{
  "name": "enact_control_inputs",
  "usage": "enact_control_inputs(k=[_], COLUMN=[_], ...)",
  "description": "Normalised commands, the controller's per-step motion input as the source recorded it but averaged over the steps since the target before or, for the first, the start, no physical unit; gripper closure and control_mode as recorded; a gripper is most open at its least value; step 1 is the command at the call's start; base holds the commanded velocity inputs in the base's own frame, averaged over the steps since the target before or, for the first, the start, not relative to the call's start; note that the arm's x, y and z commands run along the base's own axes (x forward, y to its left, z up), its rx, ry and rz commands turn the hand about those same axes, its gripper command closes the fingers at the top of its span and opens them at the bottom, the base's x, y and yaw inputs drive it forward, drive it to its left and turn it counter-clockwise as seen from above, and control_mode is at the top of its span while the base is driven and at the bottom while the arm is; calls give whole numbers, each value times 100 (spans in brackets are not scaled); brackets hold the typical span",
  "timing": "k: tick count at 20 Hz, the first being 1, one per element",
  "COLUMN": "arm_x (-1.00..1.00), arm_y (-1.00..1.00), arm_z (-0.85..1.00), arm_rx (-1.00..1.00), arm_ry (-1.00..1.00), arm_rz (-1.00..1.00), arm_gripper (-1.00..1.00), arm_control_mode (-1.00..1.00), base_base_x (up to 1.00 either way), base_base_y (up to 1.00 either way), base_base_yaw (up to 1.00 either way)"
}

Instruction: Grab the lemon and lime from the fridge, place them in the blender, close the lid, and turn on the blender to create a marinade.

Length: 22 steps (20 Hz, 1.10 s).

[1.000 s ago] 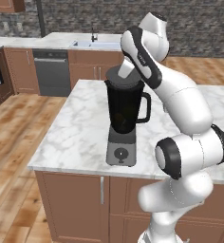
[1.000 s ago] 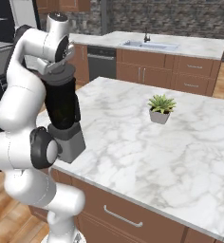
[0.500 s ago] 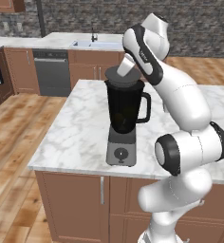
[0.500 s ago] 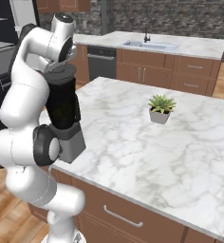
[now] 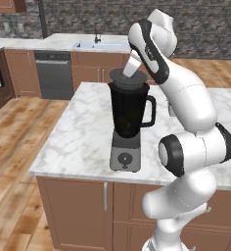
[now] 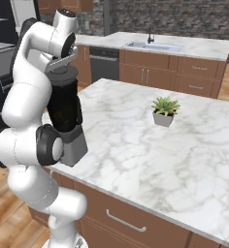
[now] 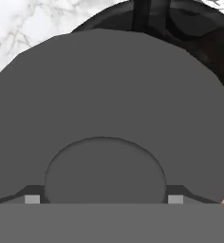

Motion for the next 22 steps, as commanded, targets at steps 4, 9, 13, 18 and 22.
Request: enact_control_inputs(k=[4, 9, 13, 18, 22], arm_x=[-63, -62, -23, -4, -15], arm_y=[0, 0, 6, 30, 54], arm_z=[0, 0, 0, 0, -6], arm_rx=[1, 0, 0, 0, 0], arm_ry=[19, 15, 10, 8, 12], arm_rz=[-16, -16, -14, -11, -9], arm_gripper=[100, 100, 100, 100, 100], arm_control_mode=[-100, -100, -100, -100, -100], base_base_x=[0, 0, 0, 0, 0], base_base_y=[0, 0, 0, 0, 0], base_base_yaw=[0, 0, 0, 0, 0])
